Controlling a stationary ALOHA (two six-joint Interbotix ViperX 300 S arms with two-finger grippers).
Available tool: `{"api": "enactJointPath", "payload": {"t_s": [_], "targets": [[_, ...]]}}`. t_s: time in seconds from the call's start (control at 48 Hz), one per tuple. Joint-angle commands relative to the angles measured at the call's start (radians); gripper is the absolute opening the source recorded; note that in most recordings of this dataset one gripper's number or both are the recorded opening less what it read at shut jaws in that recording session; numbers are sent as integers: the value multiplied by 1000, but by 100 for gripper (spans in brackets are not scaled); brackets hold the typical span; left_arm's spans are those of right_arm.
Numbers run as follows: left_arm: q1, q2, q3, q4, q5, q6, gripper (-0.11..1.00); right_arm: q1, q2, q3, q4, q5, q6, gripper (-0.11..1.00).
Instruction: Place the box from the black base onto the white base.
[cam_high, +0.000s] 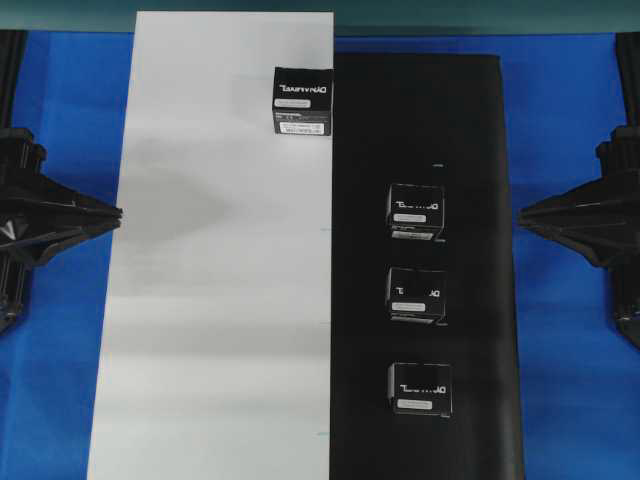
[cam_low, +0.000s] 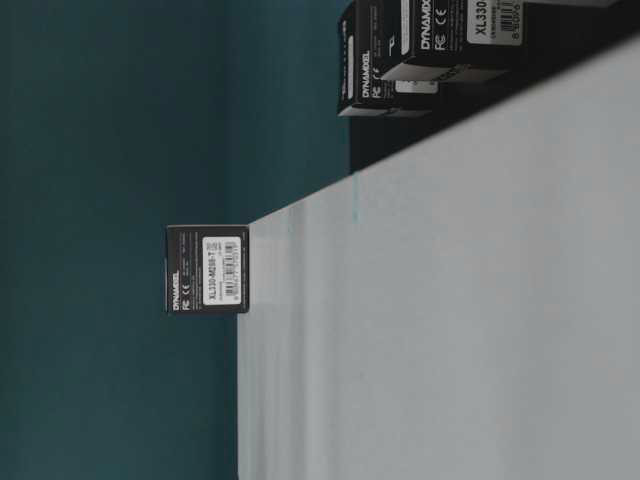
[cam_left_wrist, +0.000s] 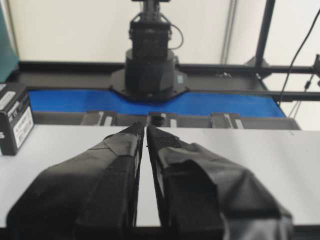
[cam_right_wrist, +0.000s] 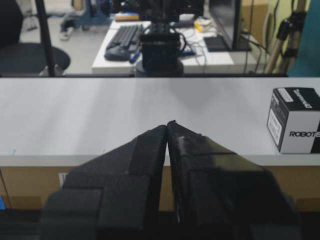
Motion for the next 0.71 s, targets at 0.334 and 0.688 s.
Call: {"api": "enactJointPath", "payload": {"t_s": [0.334,0.688], "targets": [[3,20,-112,17,143,-9,-1,-150,26,-123,98,370,31,11],[15,18,-167,17,206,-15,-1,-199,150,-308,95,857,29,10]]}}
